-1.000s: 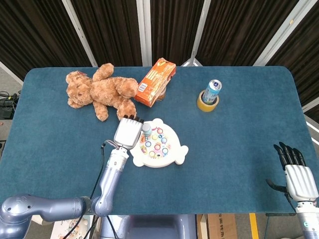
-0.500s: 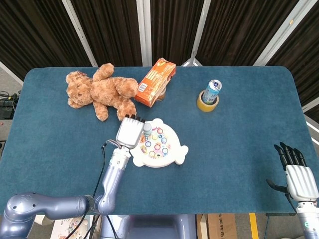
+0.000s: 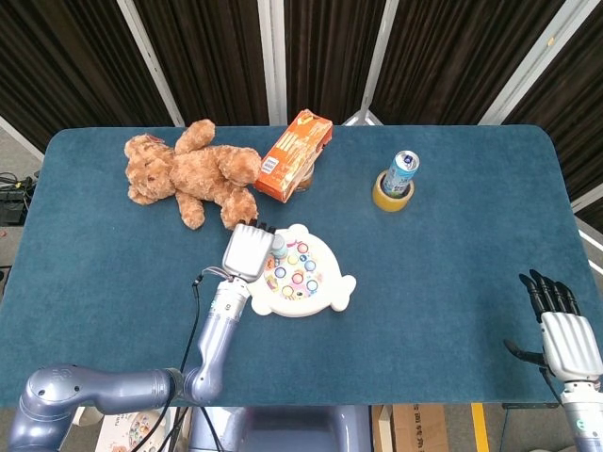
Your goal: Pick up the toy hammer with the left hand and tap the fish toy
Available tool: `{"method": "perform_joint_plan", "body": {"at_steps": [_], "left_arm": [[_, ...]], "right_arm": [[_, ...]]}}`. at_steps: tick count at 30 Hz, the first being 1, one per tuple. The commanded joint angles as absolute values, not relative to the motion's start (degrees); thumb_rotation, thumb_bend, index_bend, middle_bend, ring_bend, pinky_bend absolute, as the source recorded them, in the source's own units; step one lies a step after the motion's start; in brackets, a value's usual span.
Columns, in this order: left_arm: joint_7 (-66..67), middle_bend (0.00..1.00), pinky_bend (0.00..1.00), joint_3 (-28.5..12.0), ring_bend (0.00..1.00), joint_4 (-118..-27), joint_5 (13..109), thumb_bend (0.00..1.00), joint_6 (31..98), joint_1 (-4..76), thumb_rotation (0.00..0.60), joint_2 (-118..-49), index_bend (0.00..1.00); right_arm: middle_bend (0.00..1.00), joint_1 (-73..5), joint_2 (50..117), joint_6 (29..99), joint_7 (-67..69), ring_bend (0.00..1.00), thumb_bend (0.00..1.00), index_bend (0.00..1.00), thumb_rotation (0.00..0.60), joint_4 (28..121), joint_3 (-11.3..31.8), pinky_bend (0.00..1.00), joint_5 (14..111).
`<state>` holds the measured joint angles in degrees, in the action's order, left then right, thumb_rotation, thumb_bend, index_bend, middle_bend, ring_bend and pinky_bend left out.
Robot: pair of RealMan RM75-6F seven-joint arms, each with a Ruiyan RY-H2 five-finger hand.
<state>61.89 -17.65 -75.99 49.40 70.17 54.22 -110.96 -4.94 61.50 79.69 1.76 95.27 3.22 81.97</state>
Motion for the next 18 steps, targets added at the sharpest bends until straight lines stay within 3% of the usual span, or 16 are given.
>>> {"method": "perform_joint_plan", "body": {"at_steps": [1, 18], "left_arm": [[61.46, 0.50, 0.54, -17.77, 0.40, -76.42, 49.77, 0.63, 70.40, 54.33, 0.600, -110.88, 0.67], [62.62, 0.50, 0.54, -19.65, 0.40, -80.95, 49.41, 0.63, 72.01, 56.25, 0.600, -110.36, 0.67]], "right_arm": [[0.00, -4.91, 61.47, 79.75, 1.81, 0.00, 0.18, 0.00, 0.600, 95.25, 3.24, 0.00, 81.96], [0.00, -4.79, 61.43, 79.94, 1.90, 0.00, 0.18, 0.00, 0.600, 95.24, 3.29, 0.00, 81.93]]}}
